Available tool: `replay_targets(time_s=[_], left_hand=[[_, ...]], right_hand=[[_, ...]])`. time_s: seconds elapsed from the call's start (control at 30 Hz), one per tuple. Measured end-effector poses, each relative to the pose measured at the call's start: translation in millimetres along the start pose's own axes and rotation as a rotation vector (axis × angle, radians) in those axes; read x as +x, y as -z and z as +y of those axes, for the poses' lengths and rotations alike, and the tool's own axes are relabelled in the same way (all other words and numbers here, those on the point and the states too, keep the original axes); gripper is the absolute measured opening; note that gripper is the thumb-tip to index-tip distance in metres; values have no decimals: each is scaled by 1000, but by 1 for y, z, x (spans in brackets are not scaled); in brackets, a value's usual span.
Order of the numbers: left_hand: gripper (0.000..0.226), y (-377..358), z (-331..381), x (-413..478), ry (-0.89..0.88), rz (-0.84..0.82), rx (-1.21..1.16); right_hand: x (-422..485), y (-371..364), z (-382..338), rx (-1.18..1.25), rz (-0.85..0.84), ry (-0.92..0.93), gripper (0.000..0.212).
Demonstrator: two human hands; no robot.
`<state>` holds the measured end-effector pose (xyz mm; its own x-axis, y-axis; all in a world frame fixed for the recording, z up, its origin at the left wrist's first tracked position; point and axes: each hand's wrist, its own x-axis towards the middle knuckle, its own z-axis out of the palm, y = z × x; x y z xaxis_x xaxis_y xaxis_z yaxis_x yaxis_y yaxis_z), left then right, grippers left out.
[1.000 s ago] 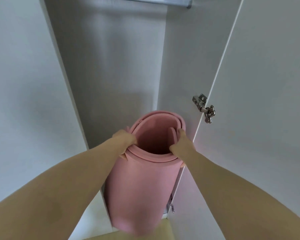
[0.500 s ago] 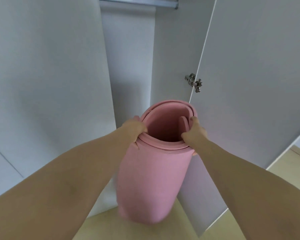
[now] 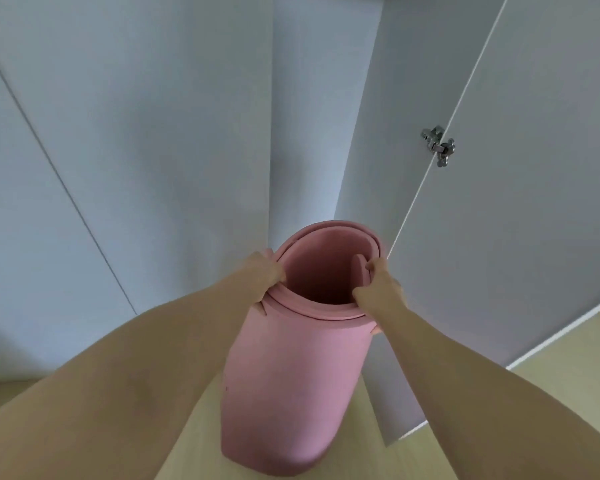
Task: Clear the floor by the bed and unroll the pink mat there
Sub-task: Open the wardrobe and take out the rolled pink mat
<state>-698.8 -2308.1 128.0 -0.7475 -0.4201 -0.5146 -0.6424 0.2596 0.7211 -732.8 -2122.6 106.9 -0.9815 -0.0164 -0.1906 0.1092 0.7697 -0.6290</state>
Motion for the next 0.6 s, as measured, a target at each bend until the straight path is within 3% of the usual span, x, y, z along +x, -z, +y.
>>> replay_targets(time_s=[0.1,0.27,0.47,0.57,0.6], left_hand=[[55,15,-35,-6,108,114,-23],[43,64,-82,-8,184,217,-105],[50,121,-130,14,283,319,-136],[20,128,-163,35,314,353,-131],[20,128,-175,43,319,382,-121]], right_hand=[[-5,-32,-10,-28,-76,50,56],[-17,-85,-48,-28,-199,178,59],[-25,-154,-96,6,-313,211,63],[-37,-188,-101,-26,-339,184,67],[-42,-199,-101,-33,-346,175,68]])
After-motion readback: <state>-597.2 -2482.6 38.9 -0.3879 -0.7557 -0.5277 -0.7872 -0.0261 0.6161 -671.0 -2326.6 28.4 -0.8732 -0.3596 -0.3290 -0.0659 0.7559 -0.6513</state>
